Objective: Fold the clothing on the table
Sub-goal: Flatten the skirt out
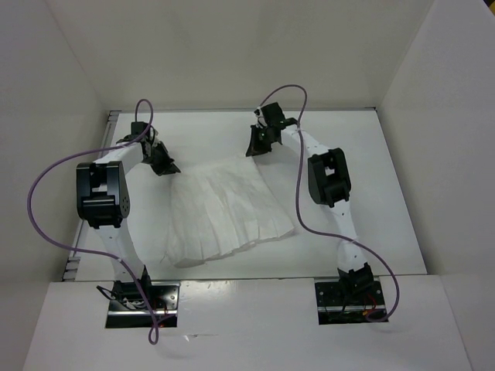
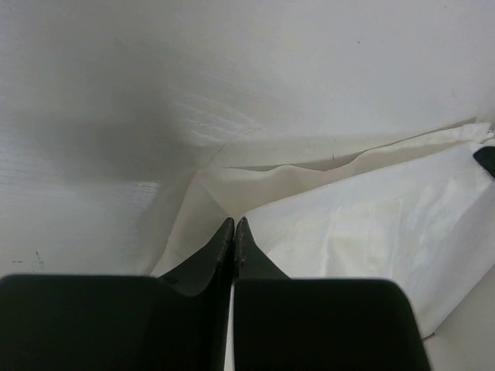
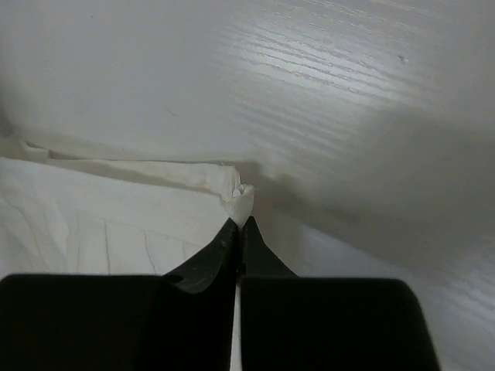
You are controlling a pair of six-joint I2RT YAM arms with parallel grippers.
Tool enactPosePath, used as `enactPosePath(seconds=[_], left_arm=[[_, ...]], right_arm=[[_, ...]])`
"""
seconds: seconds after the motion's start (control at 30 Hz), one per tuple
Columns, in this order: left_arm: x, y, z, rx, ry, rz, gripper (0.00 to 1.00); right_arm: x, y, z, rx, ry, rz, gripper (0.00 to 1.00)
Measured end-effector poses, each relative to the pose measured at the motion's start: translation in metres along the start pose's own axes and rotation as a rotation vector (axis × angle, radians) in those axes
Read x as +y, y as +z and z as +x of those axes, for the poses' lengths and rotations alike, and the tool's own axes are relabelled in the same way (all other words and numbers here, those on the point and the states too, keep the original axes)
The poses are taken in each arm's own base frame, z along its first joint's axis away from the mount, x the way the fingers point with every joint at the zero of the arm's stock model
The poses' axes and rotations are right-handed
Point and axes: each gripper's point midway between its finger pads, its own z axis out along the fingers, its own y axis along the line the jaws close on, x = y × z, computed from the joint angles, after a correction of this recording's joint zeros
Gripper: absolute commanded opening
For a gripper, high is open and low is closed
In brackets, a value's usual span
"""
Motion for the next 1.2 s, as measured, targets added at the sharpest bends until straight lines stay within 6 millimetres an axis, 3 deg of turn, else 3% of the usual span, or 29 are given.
enactPosePath(seconds=[0.17, 0.33, 0.5, 0.6, 0.63, 0.67, 0.7, 0.77, 0.83, 0.93, 1.0, 1.07, 1.1, 1.13, 1.2], left_arm=[[-0.011, -0.001, -0.001, 0.005, 0.033, 0.046, 0.00], [-0.046, -0.005, -0.016, -0.019, 0.085, 0.158, 0.00], [-0.070, -0.006, -0.018, -0.010, 0.128, 0.254, 0.00], [-0.095, -0.021, -0.024, 0.004, 0.165, 0.342, 0.00], [-0.111, -0.032, -0.033, 0.000, 0.186, 0.388, 0.00], [-0.146, -0.058, -0.054, -0.037, 0.241, 0.476, 0.00], [-0.168, -0.078, -0.067, -0.072, 0.280, 0.528, 0.00], [-0.208, -0.126, -0.089, -0.154, 0.368, 0.625, 0.00], [-0.249, -0.188, -0.104, -0.263, 0.477, 0.729, 0.00], [-0.290, -0.278, -0.101, -0.409, 0.632, 0.851, 0.00], [-0.301, -0.322, -0.085, -0.457, 0.699, 0.895, 0.00], [-0.302, -0.342, -0.065, -0.464, 0.737, 0.919, 0.00], [-0.301, -0.347, -0.055, -0.450, 0.741, 0.928, 0.00], [-0.296, -0.345, -0.043, -0.426, 0.737, 0.932, 0.00], [-0.283, -0.331, -0.026, -0.382, 0.722, 0.933, 0.00]], right_arm=[[0.010, -0.053, -0.014, -0.053, 0.011, 0.092, 0.00], [0.022, -0.105, -0.031, -0.135, 0.014, 0.120, 0.00], [0.001, -0.112, -0.015, -0.117, 0.049, 0.183, 0.00], [-0.010, -0.119, -0.010, -0.111, 0.060, 0.225, 0.00], [-0.010, -0.125, -0.014, -0.121, 0.053, 0.237, 0.00], [-0.003, -0.145, -0.029, -0.161, 0.030, 0.256, 0.00], [0.005, -0.159, -0.043, -0.203, 0.010, 0.260, 0.00], [0.030, -0.201, -0.082, -0.328, -0.044, 0.260, 0.00], [0.064, -0.256, -0.119, -0.481, -0.101, 0.239, 0.00], [0.121, -0.357, -0.155, -0.721, -0.179, 0.175, 0.00], [0.155, -0.419, -0.156, -0.843, -0.221, 0.120, 0.00], [0.179, -0.461, -0.144, -0.904, -0.254, 0.070, 0.00], [0.184, -0.472, -0.137, -0.913, -0.262, 0.058, 0.00], [0.186, -0.478, -0.128, -0.910, -0.267, 0.052, 0.00], [0.179, -0.471, -0.108, -0.855, -0.261, 0.058, 0.00]])
